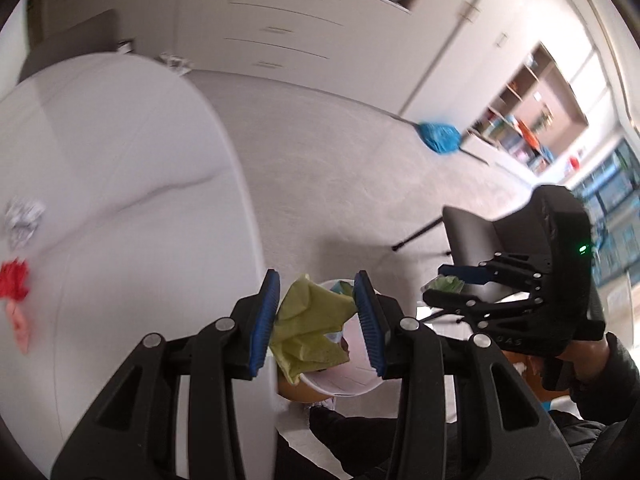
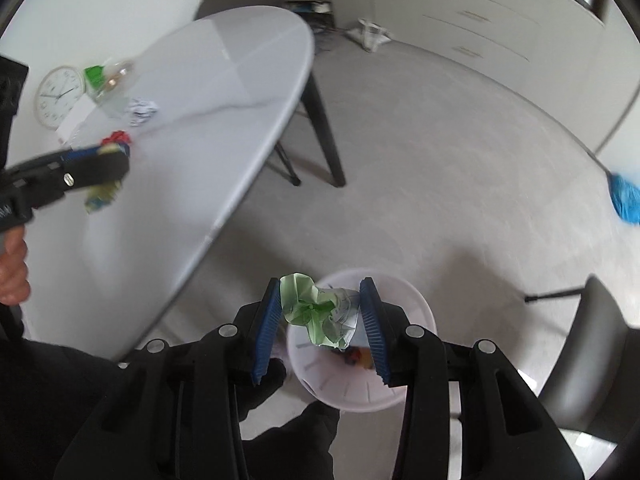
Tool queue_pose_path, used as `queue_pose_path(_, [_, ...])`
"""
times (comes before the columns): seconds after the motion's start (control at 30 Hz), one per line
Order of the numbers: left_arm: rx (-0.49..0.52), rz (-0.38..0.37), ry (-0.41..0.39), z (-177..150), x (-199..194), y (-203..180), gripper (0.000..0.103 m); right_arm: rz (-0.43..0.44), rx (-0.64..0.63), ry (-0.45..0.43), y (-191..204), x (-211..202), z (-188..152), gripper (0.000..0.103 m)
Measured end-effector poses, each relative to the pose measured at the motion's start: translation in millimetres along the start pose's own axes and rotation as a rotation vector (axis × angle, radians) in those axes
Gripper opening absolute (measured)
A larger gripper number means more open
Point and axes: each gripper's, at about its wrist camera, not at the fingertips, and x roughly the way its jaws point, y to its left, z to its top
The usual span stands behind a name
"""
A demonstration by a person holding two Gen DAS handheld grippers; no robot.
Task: Collect trash
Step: 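Carry the yellow and green papers to the wastebasket and release them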
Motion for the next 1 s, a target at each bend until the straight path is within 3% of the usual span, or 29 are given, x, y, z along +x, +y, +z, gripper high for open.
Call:
queue_pose_path(0.07, [0.023,-0.009,0.019,4.9,7.0,-14.7,0.038,-0.004,0.017,0.014,-12.4,1.8,-12.4,0.048])
queue_pose_path(0.13, [0.048,-0.01,0.04,7.6,14.5,-26.9,0.038,-0.014,0.037,0.016,-13.1,4.4,-16.7,0.074])
queue_pose_path(0.23, [0.083,-0.01,0.067,6.9,23.5,-42.7,0.038,-0.061,0.092,0.008,-21.8,3.6,-24.1,0.094])
queue_pose_path(0.53, [0.162,-0.038,0.131,0.6,42.9,-79.1,0.039,-0.159,0.165,-0.014,-54.0,-14.8,-34.8,0.1])
queue_pose_path(0.57, [0.171,-0.039,0.141,0.1,45.0,-83.1,0.046,-0.164,0.171,-0.018,-55.2,-17.4,-34.9,0.1])
queue_pose_path(0.6, [0.176,-0.038,0.15,-0.2,46.4,-84.9,0.065,-0.17,0.178,-0.022,-58.4,-19.1,-36.6,0.1])
queue_pose_path(0.67, [0.173,-0.005,0.164,0.0,48.1,-91.7,0.091,-0.181,0.189,-0.025,-62.7,-21.6,-38.8,0.1])
queue_pose_path(1.0, [0.184,0.047,0.15,1.7,39.1,-89.5,0.095,-0.197,0.202,-0.026,-65.5,-26.2,-44.3,0.1])
